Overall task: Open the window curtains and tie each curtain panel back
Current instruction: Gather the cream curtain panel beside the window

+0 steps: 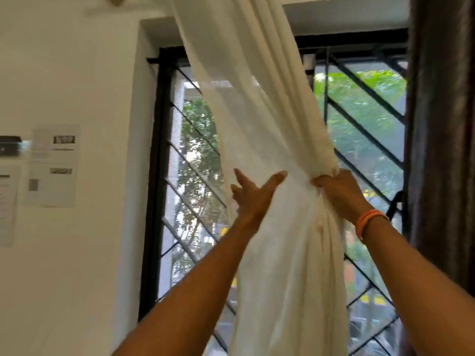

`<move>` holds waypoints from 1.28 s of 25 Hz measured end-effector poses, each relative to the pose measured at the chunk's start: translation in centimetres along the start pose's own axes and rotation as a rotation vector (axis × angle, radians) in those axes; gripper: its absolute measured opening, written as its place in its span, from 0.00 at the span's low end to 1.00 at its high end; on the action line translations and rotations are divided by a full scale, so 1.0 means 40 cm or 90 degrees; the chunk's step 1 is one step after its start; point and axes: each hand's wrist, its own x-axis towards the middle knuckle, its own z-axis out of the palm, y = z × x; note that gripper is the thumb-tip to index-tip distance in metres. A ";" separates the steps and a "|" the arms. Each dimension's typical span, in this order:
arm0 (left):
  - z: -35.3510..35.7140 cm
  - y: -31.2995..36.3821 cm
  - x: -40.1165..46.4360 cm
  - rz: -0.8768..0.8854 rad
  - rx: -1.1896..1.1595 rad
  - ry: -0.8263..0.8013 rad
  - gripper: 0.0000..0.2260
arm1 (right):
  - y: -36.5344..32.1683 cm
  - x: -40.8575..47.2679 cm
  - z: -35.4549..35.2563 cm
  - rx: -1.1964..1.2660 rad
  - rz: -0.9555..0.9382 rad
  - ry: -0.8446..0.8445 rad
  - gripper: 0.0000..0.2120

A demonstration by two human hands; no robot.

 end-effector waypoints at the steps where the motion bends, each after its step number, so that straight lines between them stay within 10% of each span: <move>1: 0.036 0.034 0.018 -0.064 -0.059 -0.064 0.60 | 0.004 -0.001 -0.045 0.020 0.005 -0.019 0.16; 3: 0.136 0.083 0.044 -0.076 -0.148 -0.197 0.62 | 0.013 0.011 -0.140 0.023 0.006 -0.028 0.08; 6: 0.352 0.167 0.018 0.060 -0.312 -0.252 0.33 | 0.017 0.028 -0.285 -0.112 -0.079 0.019 0.11; 13: 0.797 0.362 -0.112 0.207 -0.023 -0.324 0.19 | 0.152 0.035 -0.579 -0.665 -0.375 0.479 0.30; 20: 1.104 0.364 -0.223 0.215 0.111 -0.504 0.20 | 0.332 0.043 -0.811 -0.581 -0.185 0.469 0.30; 27: 1.073 0.234 -0.207 0.221 0.034 -0.406 0.20 | 0.352 0.064 -0.811 -0.548 -0.152 0.357 0.35; 32: 0.958 0.155 -0.206 0.148 -0.007 -0.261 0.43 | 0.319 0.031 -0.750 -0.402 -0.160 0.321 0.28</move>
